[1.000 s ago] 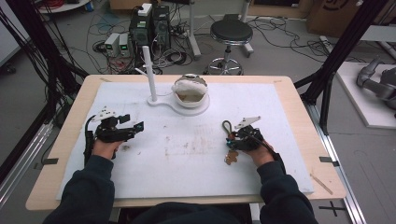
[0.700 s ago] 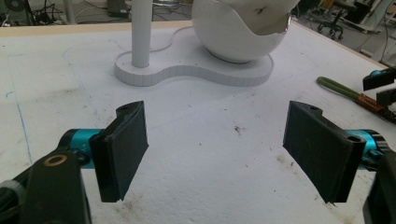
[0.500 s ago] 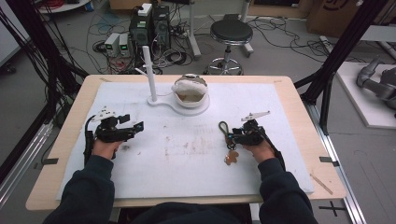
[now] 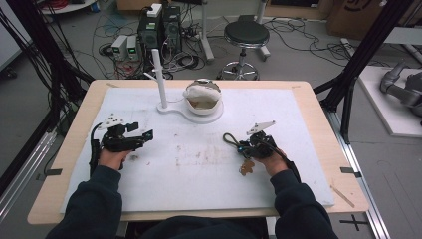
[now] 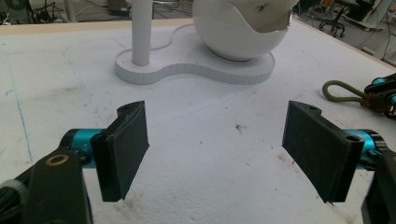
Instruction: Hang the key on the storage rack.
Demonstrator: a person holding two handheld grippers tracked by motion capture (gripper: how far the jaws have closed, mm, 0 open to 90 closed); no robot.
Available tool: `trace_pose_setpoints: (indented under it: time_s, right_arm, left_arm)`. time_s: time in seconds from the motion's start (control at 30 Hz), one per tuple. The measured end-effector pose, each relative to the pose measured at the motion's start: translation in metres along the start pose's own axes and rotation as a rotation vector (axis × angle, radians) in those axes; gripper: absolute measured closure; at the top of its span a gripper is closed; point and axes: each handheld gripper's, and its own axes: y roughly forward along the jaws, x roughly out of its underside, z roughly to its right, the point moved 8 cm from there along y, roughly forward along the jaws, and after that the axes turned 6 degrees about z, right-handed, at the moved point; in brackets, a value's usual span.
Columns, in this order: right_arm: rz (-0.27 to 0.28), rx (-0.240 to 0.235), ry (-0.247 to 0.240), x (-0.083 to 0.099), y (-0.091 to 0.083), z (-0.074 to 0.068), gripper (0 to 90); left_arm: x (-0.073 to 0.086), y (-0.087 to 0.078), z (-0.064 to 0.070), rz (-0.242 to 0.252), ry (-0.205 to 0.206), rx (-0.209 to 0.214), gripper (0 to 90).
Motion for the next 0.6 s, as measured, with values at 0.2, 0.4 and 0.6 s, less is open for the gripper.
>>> trace_pose_setpoints:
  time_s: [0.2, 0.4, 0.6]
  right_arm:
    - [0.099, -0.058, 0.074, -0.011, -0.011, 0.000, 78.4]
    - [0.255, -0.119, 0.108, -0.038, -0.024, -0.013, 78.6]
    - [0.344, -0.120, 0.076, -0.075, -0.021, -0.023, 78.7]
  left_arm:
    - [0.000, 0.000, -0.001, -0.001, 0.002, -0.004, 22.5]
    - [0.000, -0.002, -0.003, 0.002, -0.003, -0.013, 22.8]
    - [-0.002, -0.005, -0.007, 0.015, -0.012, -0.022, 22.8]
